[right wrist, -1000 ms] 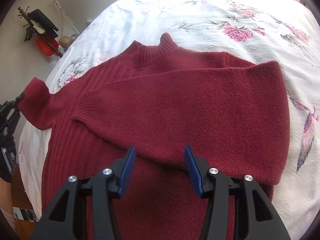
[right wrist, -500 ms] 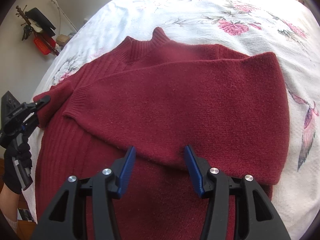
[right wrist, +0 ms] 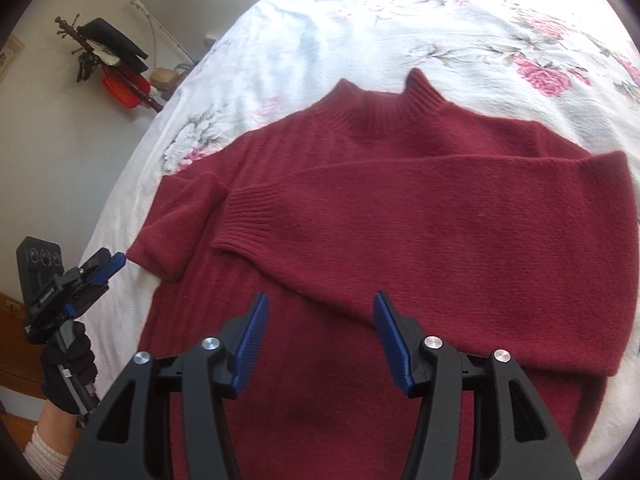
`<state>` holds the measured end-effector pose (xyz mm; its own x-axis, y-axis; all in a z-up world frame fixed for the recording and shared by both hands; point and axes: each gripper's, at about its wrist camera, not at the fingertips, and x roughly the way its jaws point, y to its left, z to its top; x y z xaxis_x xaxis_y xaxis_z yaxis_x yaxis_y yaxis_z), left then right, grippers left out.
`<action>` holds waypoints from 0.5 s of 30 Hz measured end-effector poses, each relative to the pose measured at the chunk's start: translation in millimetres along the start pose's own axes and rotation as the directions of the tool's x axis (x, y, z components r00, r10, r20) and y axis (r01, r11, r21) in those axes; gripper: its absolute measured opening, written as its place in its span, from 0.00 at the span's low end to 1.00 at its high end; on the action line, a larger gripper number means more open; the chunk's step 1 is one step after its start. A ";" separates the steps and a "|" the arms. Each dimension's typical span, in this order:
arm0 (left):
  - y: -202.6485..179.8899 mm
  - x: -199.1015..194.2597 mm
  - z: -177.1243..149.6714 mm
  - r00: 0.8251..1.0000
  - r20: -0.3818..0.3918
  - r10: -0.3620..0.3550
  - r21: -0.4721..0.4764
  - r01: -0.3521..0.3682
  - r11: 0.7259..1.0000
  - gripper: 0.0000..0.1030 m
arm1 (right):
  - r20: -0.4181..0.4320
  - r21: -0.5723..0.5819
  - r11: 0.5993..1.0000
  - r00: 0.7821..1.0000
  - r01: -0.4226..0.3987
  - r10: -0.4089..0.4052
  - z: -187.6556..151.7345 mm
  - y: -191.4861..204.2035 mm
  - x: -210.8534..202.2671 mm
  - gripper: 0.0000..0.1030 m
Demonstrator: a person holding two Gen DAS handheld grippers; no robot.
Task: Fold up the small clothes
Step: 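Fold the held sleeve across the body toward the right gripper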
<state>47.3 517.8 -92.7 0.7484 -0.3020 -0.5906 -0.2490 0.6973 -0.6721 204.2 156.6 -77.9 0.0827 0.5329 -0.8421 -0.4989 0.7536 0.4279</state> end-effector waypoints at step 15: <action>58.7 24.2 28.5 0.980 -0.037 0.195 -0.035 -0.196 0.980 0.32 | -0.153 0.042 0.979 0.967 -0.199 0.203 48.4 117.6 106.8 0.57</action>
<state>68.3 569.9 -133.7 0.6625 -0.1842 -0.7261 -0.4118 0.7201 -0.5584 196.2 320.8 -101.6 -0.1532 0.6094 -0.7779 -0.4686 0.6483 0.6001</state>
